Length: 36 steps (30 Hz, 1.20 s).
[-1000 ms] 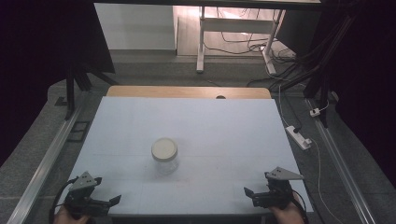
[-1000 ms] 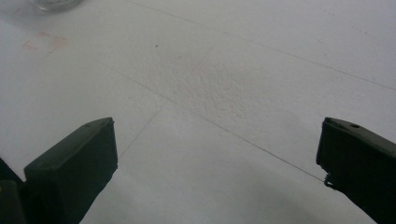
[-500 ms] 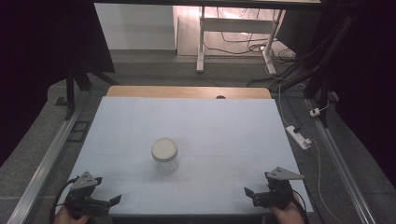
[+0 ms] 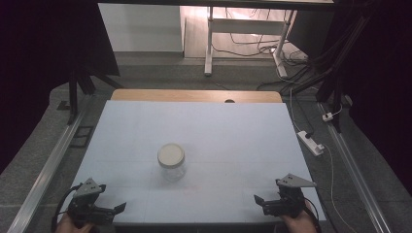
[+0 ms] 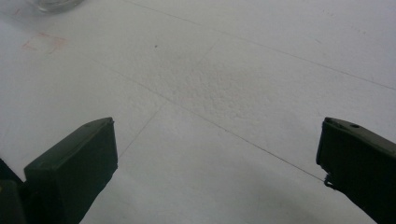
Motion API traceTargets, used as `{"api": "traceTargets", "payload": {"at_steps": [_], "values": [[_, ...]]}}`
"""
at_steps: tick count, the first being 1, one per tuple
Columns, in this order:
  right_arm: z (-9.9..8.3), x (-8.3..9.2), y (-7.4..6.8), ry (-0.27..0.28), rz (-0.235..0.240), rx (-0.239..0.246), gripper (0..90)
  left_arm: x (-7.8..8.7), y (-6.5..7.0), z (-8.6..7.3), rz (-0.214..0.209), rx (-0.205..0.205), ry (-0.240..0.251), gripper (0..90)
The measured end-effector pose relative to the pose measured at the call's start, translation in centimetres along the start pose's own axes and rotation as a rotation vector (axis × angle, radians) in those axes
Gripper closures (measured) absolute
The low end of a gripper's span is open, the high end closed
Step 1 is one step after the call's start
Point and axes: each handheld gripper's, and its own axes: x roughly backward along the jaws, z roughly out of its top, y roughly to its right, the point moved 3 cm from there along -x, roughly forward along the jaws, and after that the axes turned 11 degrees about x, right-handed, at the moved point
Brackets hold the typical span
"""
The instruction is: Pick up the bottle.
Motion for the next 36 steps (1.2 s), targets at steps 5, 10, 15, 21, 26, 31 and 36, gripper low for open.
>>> {"api": "traceTargets", "payload": {"at_steps": [5, 10, 15, 21, 26, 31, 36], "values": [[0.0, 0.0, 0.0, 0.0, 0.003, 0.001, 0.0, 0.0, 0.0, 0.0, -0.006, 0.002, 0.001, 0.0], [0.0, -0.1, 0.0, -0.001, 0.004, 0.005, 0.0, 0.3, 0.2, 0.2, -0.027, -0.012, 0.021, 0.0], [0.0, -0.1, 0.0, -0.004, 0.005, 0.003, 0.0, 0.2, 0.3, 0.4, -0.034, -0.022, 0.026, 0.0], [0.0, -0.1, 0.0, -0.007, 0.005, 0.006, 0.0, 0.0, 0.6, 0.8, -0.036, -0.051, 0.032, 0.0], [0.0, -0.2, 0.0, -0.01, 0.005, 0.006, 0.0, -0.1, 0.8, 1.1, -0.05, -0.065, 0.039, 0.0], [0.0, -0.2, 0.0, -0.013, 0.005, 0.007, 0.0, -0.2, 0.8, 1.5, -0.068, -0.069, 0.053, 0.0], [0.0, -0.2, 0.0, -0.013, 0.004, 0.009, 0.0, -0.5, 0.9, 2.0, -0.103, -0.081, 0.054, 0.0]]}}
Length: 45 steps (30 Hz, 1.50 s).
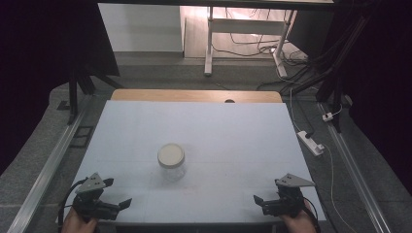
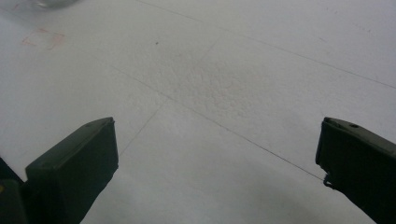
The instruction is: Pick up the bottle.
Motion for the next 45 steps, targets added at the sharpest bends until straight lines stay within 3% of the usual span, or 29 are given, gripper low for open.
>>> {"api": "traceTargets", "payload": {"at_steps": [4, 7, 10, 17, 21, 24, 30, 37, 45], "values": [[0.0, 0.0, 0.0, -0.001, 0.0, -0.001, 0.0, -0.5, 0.1, 0.3, -0.035, -0.029, 0.0, 0.0], [0.0, -0.1, -0.1, -0.002, 0.001, -0.001, 0.0, -1.1, 0.2, 0.6, -0.087, -0.036, 0.005, 0.0], [0.0, -0.1, -0.1, -0.003, 0.0, 0.001, 0.0, -1.5, 0.3, 0.9, -0.104, -0.045, 0.016, 0.0], [0.0, -0.1, -0.1, -0.008, 0.0, 0.006, 0.0, -2.6, 0.4, 1.7, -0.095, -0.044, 0.004, 0.0], [0.0, -0.1, -0.1, -0.01, 0.001, 0.008, 0.0, -3.3, 0.3, 2.5, -0.089, -0.038, 0.036, 0.0], [0.0, -0.1, -0.1, -0.011, 0.001, 0.01, 0.0, -3.8, 0.3, 3.2, -0.106, -0.034, 0.059, 0.0], [0.0, -0.2, -0.1, -0.013, 0.001, 0.01, 0.0, -4.9, 0.8, 4.2, -0.126, -0.035, 0.046, 0.0], [0.0, -0.1, -0.1, -0.015, -0.002, 0.017, 0.0, -5.7, 1.0, 5.2, -0.099, -0.062, 0.056, 0.0], [0.0, -0.2, -0.1, -0.016, 0.003, 0.015, 0.0, -7.6, 1.7, 6.2, -0.067, -0.122, 0.014, 0.0]]}}
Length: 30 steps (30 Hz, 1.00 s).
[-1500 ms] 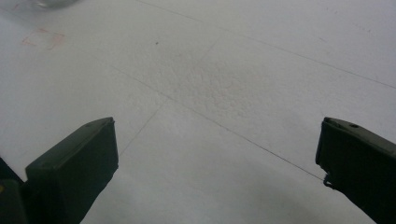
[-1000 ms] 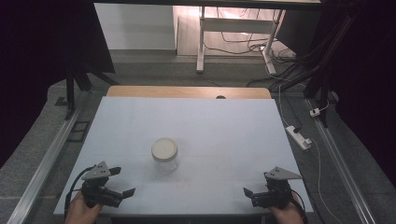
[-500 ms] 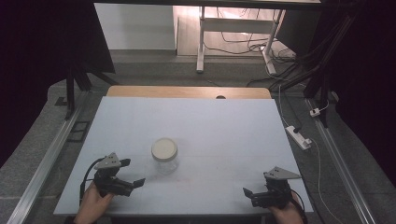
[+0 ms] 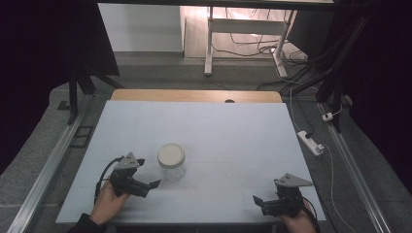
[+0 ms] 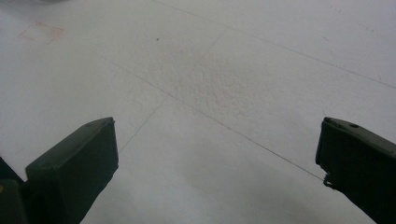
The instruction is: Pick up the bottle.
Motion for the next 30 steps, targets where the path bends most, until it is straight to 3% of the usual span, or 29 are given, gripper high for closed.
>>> {"api": "traceTargets", "payload": {"at_steps": [6, 10, 21, 26, 30], "values": [[0.0, 0.0, 0.0, -0.001, -0.001, 0.001, 0.0, -0.9, 0.3, 0.5, 0.008, -0.016, -0.02, 0.0], [0.0, 0.0, 0.0, 0.0, 0.002, 0.001, 0.0, -1.7, 0.3, 1.0, -0.012, -0.021, -0.036, 0.0], [0.0, -0.1, 0.0, -0.007, 0.004, -0.002, 0.0, -3.8, 0.3, 2.2, -0.058, -0.085, -0.066, 0.0], [0.0, -0.1, 0.0, -0.007, 0.004, 0.0, 0.0, -4.9, 0.4, 3.0, -0.028, -0.106, -0.056, 0.0], [0.0, -0.1, 0.0, -0.006, 0.006, -0.001, 0.0, -5.5, 0.5, 3.6, -0.034, -0.117, -0.046, 0.0]]}}
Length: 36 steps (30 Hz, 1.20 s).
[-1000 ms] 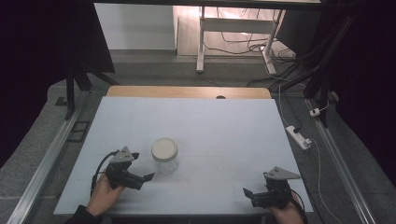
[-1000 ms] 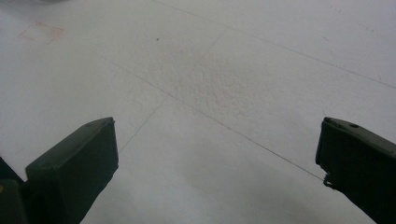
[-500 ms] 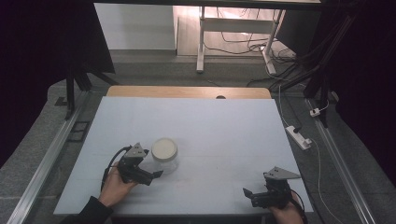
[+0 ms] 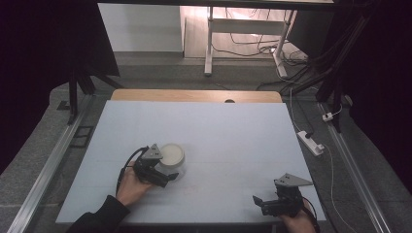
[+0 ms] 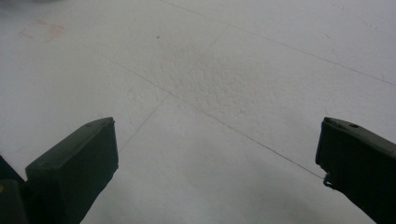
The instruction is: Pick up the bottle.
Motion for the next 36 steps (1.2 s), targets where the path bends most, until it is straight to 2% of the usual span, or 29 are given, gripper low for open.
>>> {"api": "traceTargets", "payload": {"at_steps": [7, 9, 12, 14, 26, 33, 36], "values": [[0.0, 0.0, 0.0, -0.001, 0.0, 0.001, 0.0, -0.2, 0.1, 0.8, -0.016, -0.01, 0.02, 0.0], [0.0, 0.0, 0.0, -0.001, -0.001, 0.001, 0.0, -0.3, 0.1, 0.9, -0.017, -0.011, 0.01, 0.1], [0.0, 0.0, 0.0, -0.001, 0.0, 0.001, 0.0, -0.3, 0.2, 1.0, -0.023, -0.027, 0.014, 3.1], [0.0, 0.0, 0.0, -0.001, 0.0, 0.001, 0.0, -0.3, 0.3, 1.1, -0.012, -0.041, 0.012, 5.9], [0.0, 0.0, 0.0, 0.002, 0.0, 0.005, 0.0, -0.2, 0.4, 1.2, -0.008, -0.037, 0.003, 6.6], [0.1, 0.0, -0.2, 0.001, -0.002, 0.015, 0.0, -0.2, 0.5, 1.3, 0.003, -0.022, -0.002, 6.8], [0.1, 0.0, -0.1, 0.003, -0.001, 0.013, 0.0, -0.1, 0.5, 1.4, 0.02, -0.022, -0.003, 6.8]]}}
